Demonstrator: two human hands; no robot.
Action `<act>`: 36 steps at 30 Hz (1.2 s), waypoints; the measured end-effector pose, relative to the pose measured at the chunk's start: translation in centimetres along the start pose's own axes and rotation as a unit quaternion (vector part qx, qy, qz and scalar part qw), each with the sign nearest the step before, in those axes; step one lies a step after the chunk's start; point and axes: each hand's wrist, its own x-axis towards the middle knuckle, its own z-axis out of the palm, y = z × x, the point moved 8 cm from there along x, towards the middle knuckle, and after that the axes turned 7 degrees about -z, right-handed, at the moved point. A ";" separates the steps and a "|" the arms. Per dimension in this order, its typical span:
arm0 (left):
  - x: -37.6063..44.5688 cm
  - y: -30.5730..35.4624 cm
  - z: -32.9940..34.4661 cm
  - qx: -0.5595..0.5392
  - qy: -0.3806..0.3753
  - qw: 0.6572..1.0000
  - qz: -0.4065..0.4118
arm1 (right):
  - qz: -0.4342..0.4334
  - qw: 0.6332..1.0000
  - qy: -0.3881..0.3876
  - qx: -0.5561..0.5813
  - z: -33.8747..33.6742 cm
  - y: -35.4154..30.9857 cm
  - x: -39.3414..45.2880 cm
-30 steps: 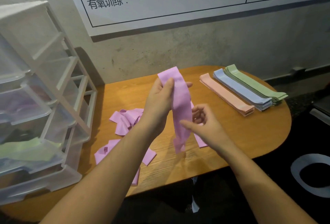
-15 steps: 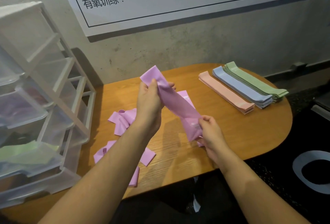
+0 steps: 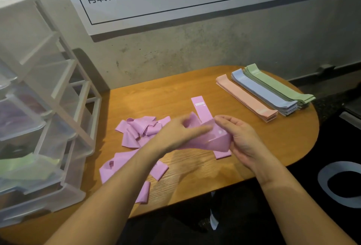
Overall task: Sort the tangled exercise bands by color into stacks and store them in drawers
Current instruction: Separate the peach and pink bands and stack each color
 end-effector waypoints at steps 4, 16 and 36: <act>0.4 -2.0 1.3 0.142 -0.070 0.986 -0.048 | -0.015 0.992 -0.068 -0.102 0.3 -0.8 -0.2; -0.3 -2.4 -0.2 0.007 -0.106 0.994 -0.016 | 0.032 0.966 -0.071 -0.248 -2.9 -0.7 -0.8; 6.8 -5.8 -4.0 -0.362 0.150 0.918 -0.054 | 0.078 0.982 -0.115 -0.128 -3.1 -0.6 -0.5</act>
